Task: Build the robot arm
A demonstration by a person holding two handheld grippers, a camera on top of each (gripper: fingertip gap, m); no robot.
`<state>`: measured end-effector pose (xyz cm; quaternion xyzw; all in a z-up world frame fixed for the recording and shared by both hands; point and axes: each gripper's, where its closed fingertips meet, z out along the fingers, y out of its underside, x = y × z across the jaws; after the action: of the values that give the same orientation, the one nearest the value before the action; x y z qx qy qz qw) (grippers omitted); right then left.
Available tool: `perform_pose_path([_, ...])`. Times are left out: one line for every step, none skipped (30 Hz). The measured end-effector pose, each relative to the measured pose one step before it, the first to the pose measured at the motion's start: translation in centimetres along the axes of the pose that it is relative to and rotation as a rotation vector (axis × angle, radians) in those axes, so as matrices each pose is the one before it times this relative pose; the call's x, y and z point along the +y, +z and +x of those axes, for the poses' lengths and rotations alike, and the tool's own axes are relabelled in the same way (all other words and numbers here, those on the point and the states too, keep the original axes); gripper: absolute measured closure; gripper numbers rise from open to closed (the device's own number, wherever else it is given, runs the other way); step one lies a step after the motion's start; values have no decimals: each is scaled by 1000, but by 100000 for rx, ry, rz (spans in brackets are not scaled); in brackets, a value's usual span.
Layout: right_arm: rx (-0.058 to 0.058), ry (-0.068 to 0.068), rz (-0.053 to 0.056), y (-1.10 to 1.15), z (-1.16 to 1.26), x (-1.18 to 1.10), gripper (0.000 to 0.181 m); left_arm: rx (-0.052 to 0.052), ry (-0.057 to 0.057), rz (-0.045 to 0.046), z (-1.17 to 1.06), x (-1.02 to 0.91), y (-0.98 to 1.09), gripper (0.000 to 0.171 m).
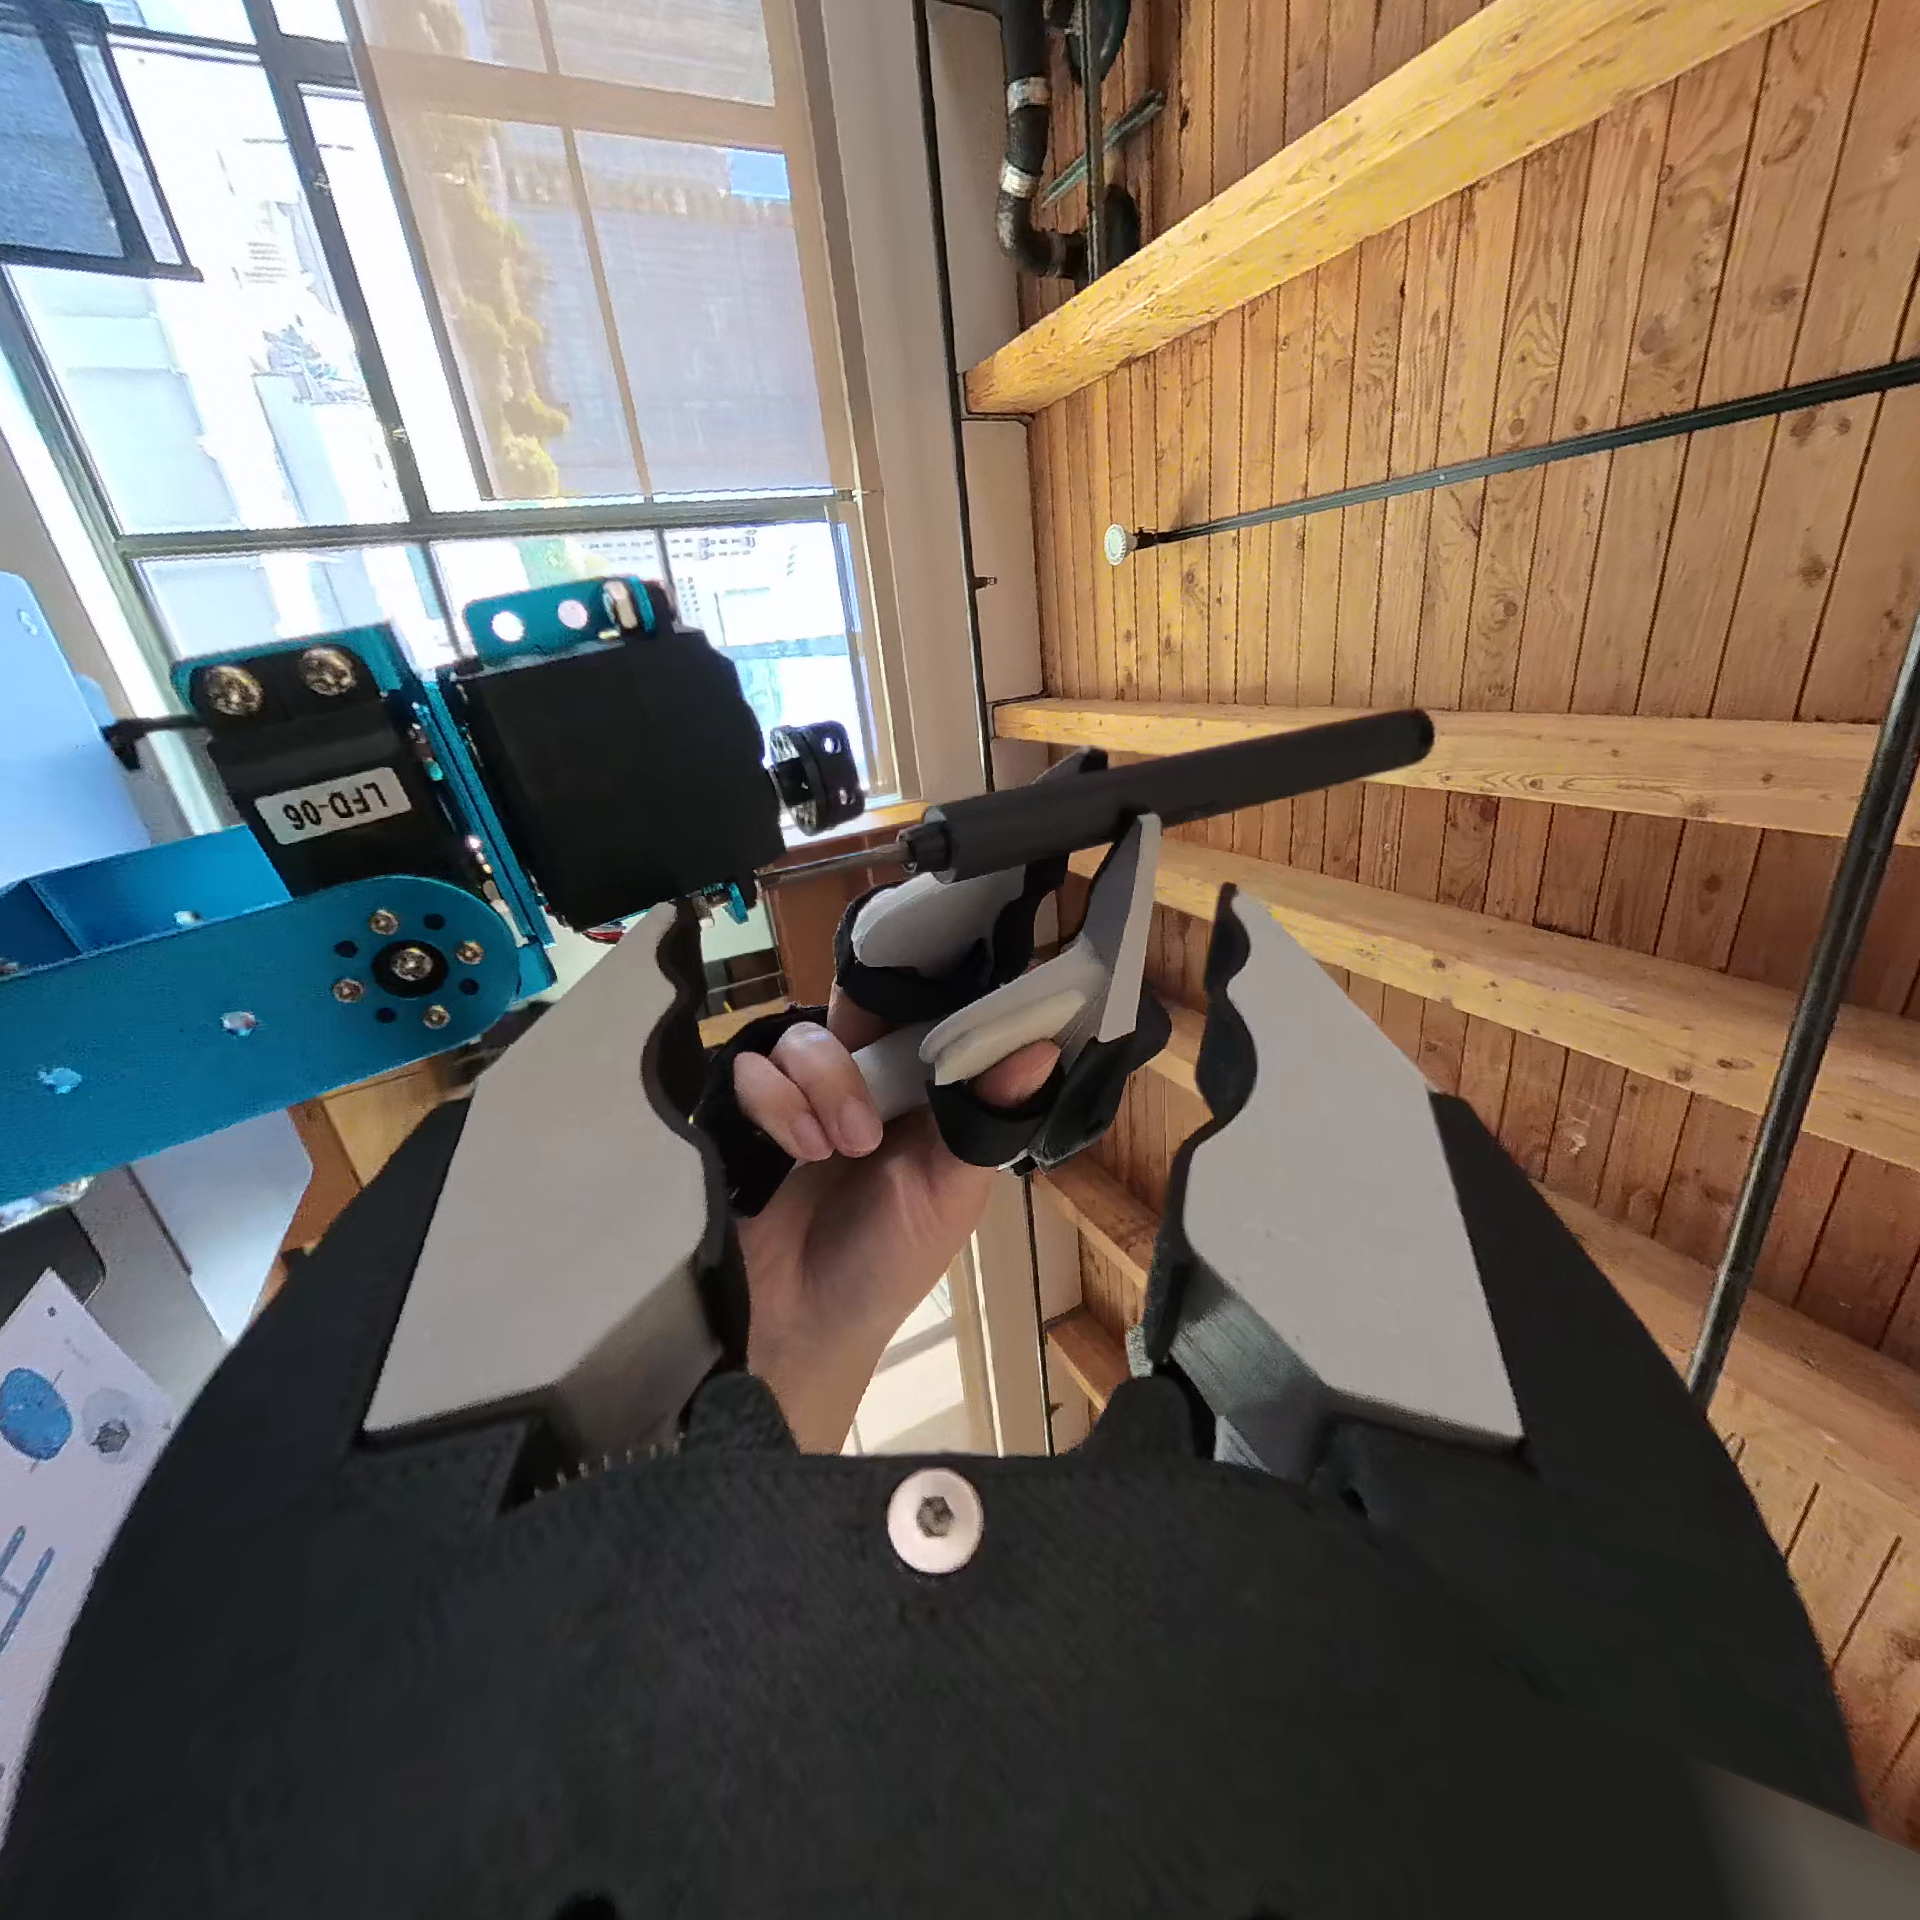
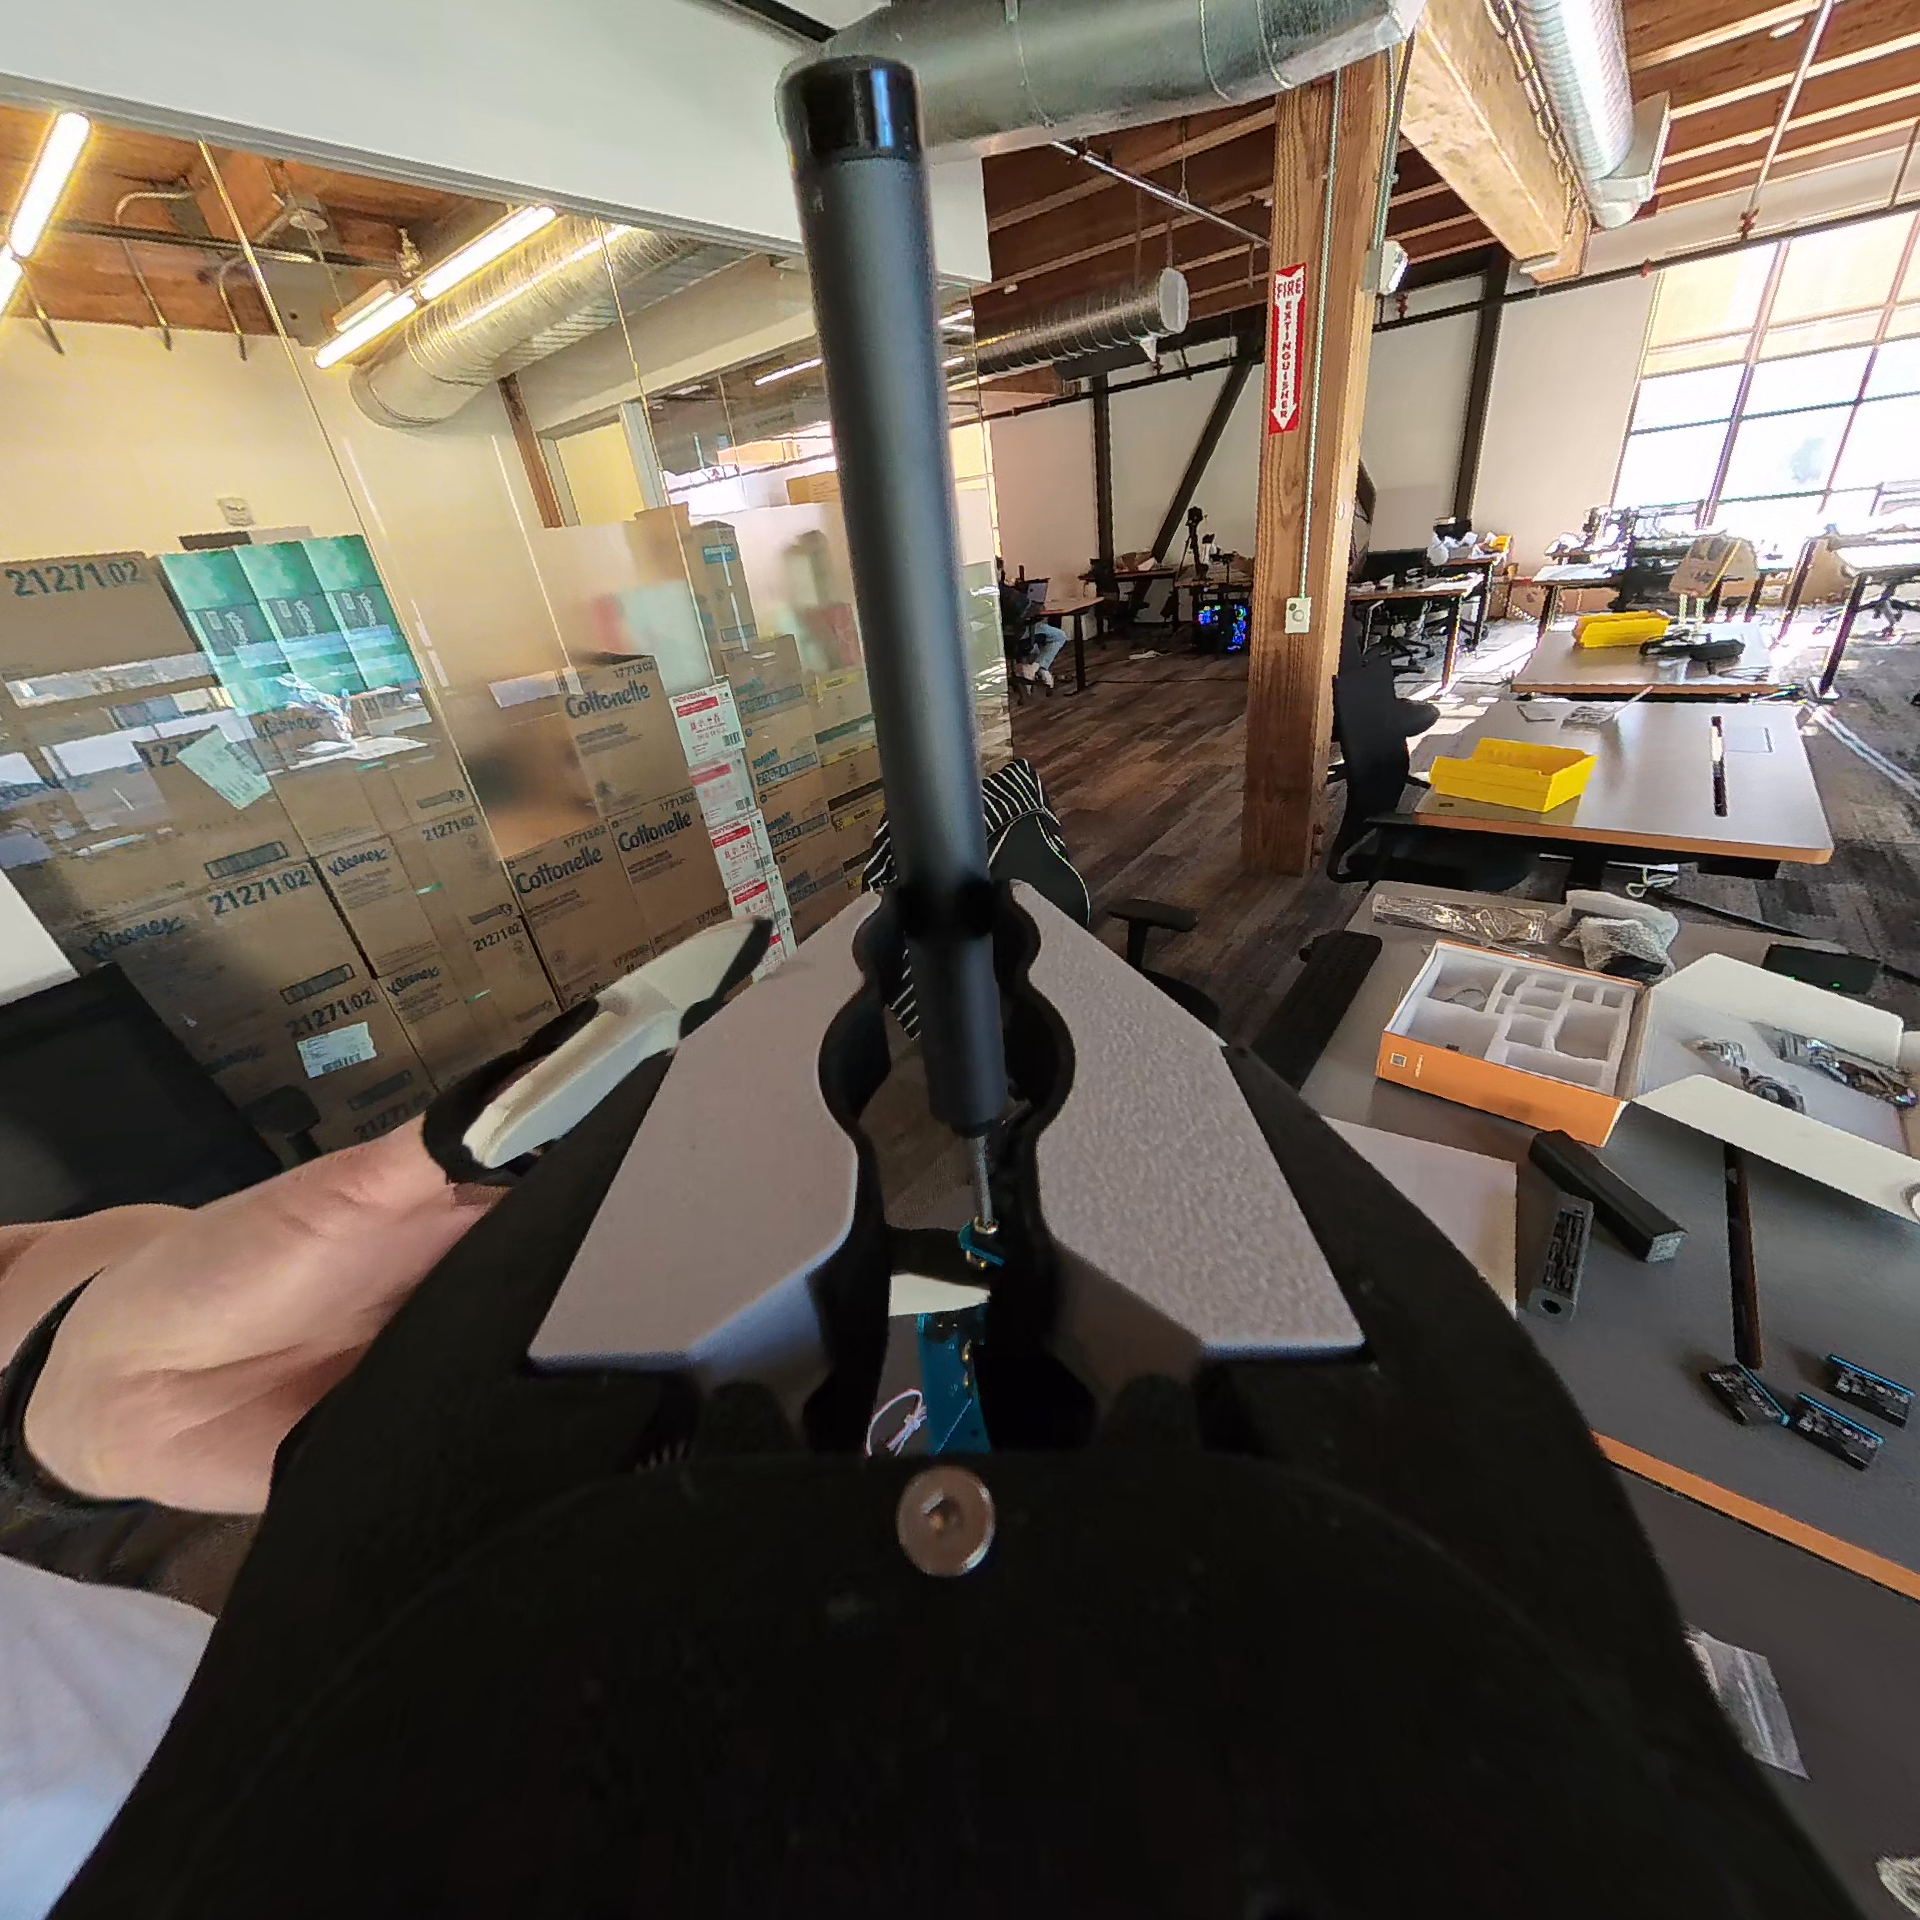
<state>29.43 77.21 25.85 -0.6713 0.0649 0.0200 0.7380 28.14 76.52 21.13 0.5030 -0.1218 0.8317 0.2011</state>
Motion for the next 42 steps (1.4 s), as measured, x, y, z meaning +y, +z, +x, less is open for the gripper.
perform_pose_path([-108, 210, 87, -12, 12, -9, 166, -451, -1035, -337, -30, -97, 75, 76])
perform_pose_path([-18, 95, 41, -17, 3, 1, 165, -653, -888, -335, -54, -71, 71, 76])
perform_pose_path([111, -14, -72, -3, 24, -11, 165, -1236, -62, -664, -135, -20, 66, 77])
perform_pose_path([220, -22, -174, -10, 29, -5, 165, -1320, 467, -846, -126, 9, 95, 80])
perform_pose_path([298, 129, -229, 8, 36, -7, 165, -1034, 252, -812, -87, -20, 86, 81])
perform_pose_path([188, 72, -252, 26, 24, -2, 165, -1070, 14, -840, -83, -40, 102, 83])
perform_pose_path([152, -75, -254, 25, -2, -8, 165, -1079, 363, -922, -73, -22, 115, 84])
perform_pose_path([208, -185, -291, 31, 3, -1, 165, -1187, 635, -788, -73, -25, 122, 84])
perform_pose_path([228, -191, -252, 13, -3, -7, 165, -1433, 210, -683, -131, -18, 105, 85])
perform_pose_path([196, -139, -269, 11, -10, 5, 165, -1064, -470, -272, -102, -60, 100, 88])
perform_pose_path([329, -46, -188, -13, 26, -1, 165, -29, -1047, 330, 52, -125, 116, 88])
perform_pose_path([557, -46, -133, -28, 58, -20, 165, 27, -726, 244, 88, -109, 121, 84])
perform_pose_path([802, 80, -53, -31, 126, -17, 165, -727, 494, -456, 5, -37, 98, 84])
perform_pose_path([828, 387, 93, -38, 141, -32, 165, -797, 1422, -977, -2, 44, 105, 83])
perform_pose_path([491, 546, 79, -16, 114, -13, 165, -779, 1841, -1059, -18, 80, 70, 83])
perform_pose_path([359, 696, 131, -1, 94, -21, 165, -770, 1859, -890, -31, 109, 37, 83])
perform_pose_path([292, 566, 149, 8, 85, -3, 165, -229, 1461, -480, 9, 92, 16, 83])
perform_pose_path([219, 520, 149, 17, 66, -11, 165, 54, 1137, -233, 13, 72, -6, 84])
perform_pose_path([313, 814, -24, 8, 77, 0, 165, -69, 665, -218, -70, 60, -27, 85])
perform_pose_path([625, 706, -27, -11, 117, -20, 165, 309, -14, 47, -72, 1, -29, 87])
perform_pose_path([334, 76, -112, 7, 66, -8, 165, 698, -572, 354, -41, -47, -13, 88])
perform_pose_path([-72, 116, -242, 19, 2, 2, 165, 705, -396, 388, -38, -51, 8, 89])
perform_pose_path([119, 578, -292, 12, 47, 0, 165, 175, 573, -79, -85, 2, 34, 90])
perform_pose_path([459, 784, -259, 5, 90, -7, 165, -353, 1236, -513, -126, 42, 13, 92])
perform_pose_path([445, 470, -153, 11, 102, -11, 165, -356, 1070, -514, -116, 45, -11, 94])
perform_pose_path([95, 293, -58, -8, 31, -10, 165, 141, 217, -214, -45, 22, -30, 96])
perform_pose_path([-28, 344, 1, -5, 16, 11, 165, 652, -658, 154, 15, -28, -37, 97])
perform_pose_path([64, 465, 45, -31, 22, -7, 165, 579, -669, 57, -4, -14, -48, 96])
perform_pose_path([95, 192, 52, -34, 26, -5, 165, 176, -119, -248, -50, 45, -50, 97])
perform_pose_path([-23, -51, 42, -47, 9, 0, 165, 49, 74, -133, -52, 42, -58, 99])
perform_pose_path([2, 97, 62, -43, 23, 3, 165, 130, -231, 9, -42, 19, -47, 100])
perform_pose_path([179, 128, 98, -39, 56, -4, 165, 239, -598, 46, -26, 5, -37, 102])
perform_pose_path([120, 112, 64, -21, 44, -7, 165, 265, -617, -13, -7, -25, -34, 102])
perform_pose_path([69, 38, 37, -25, 32, -2, 165, 32, -247, -250, 11, 14, -24, 102])
perform_pose_path([77, -103, -10, -11, 19, 1, 166, -98, -27, -354, 18, 30, -24, 102])
perform_pose_path([-52, -126, -57, 2, -31, 5, 166, -24, -194, -230, 32, 39, -41, 102])
perform_pose_path([-147, -172, -92, 9, -42, 11, 166, 59, -445, -159, 32, 40, -41, 102])
perform_pose_path([-4, -216, -121, 5, -39, 18, 166, 24, -403, -172, 25, 34, -48, 101])
perform_pose_path([122, -178, -124, 18, -8, 6, 166, -8, -180, -177, 27, 38, -48, 101])
perform_pose_path([129, -202, -161, 5, -4, 10, 166, 7, -64, -230, 16, 48, -39, 101])
perform_pose_path([193, -325, -186, 22, 0, 7, 166, -17, 10, -279, 18, 46, -44, 101])
perform_pose_path([101, -384, -214, 18, -19, 13, 166, 61, -74, -294, 7, 51, -56, 101])
